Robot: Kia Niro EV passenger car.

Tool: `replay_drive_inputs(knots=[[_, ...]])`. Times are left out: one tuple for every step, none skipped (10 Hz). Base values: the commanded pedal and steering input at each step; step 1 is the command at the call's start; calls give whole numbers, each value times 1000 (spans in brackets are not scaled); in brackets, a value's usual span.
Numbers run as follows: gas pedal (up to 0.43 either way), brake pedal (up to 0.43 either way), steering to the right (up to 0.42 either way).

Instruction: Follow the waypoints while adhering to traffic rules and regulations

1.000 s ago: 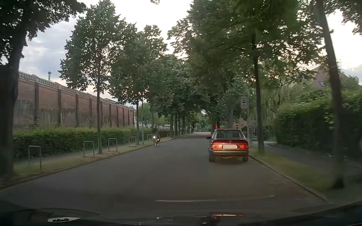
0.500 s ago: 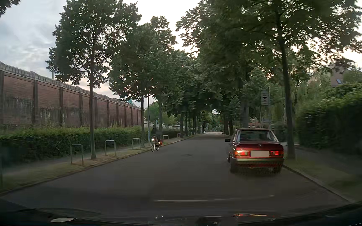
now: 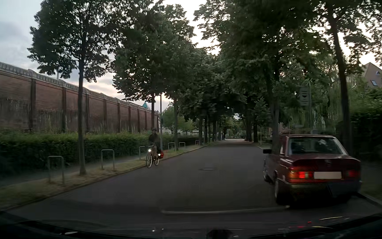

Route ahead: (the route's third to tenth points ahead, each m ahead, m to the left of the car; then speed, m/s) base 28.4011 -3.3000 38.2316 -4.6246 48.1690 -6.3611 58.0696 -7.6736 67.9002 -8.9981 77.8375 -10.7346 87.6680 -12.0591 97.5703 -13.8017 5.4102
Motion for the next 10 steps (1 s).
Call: replay_drive_inputs(knots=[[47, 0, -12], [59, 0, -6], [59, 0, 0], [67, 0, 8], [79, 0, 19], [79, 0, 32], [79, 0, 41], [79, 0, 54], [79, 0, 65], [87, 0, 77]])
